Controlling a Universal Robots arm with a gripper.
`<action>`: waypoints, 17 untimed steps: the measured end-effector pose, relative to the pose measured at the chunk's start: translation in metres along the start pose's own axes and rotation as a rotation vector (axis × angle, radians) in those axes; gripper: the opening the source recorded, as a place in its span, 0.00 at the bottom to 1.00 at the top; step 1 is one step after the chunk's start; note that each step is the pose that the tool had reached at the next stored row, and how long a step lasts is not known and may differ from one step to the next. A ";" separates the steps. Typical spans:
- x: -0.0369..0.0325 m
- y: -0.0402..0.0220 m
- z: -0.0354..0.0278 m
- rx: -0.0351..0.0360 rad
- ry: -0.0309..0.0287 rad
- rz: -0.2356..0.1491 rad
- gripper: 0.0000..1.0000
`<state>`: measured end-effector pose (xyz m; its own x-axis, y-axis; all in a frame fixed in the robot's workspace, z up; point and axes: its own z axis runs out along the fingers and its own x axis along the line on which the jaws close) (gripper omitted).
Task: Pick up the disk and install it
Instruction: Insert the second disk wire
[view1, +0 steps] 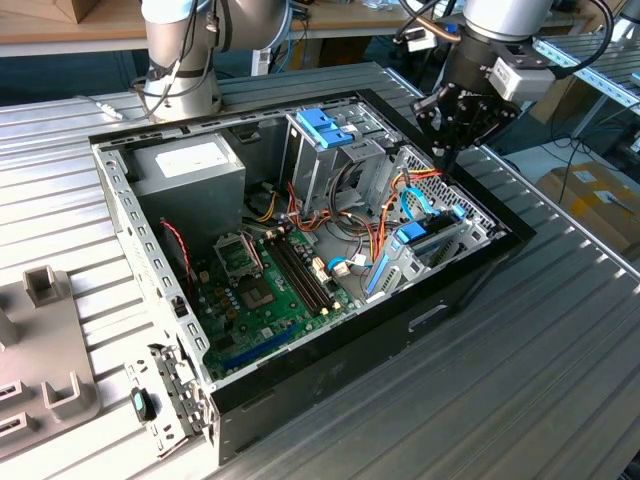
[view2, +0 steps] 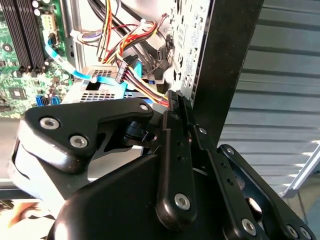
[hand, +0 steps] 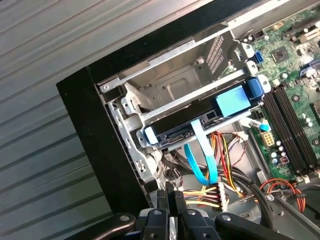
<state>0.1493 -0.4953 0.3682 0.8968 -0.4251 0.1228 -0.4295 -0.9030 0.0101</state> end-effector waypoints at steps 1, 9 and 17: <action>0.0000 0.0000 0.0000 -0.0029 -0.0002 0.023 0.16; 0.0000 0.0000 0.0001 -0.0218 -0.0018 0.176 0.16; 0.0000 0.0000 0.0002 -0.0400 -0.0032 0.323 0.16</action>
<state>0.1494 -0.4953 0.3680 0.7141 -0.6892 0.1229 -0.6953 -0.7186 0.0102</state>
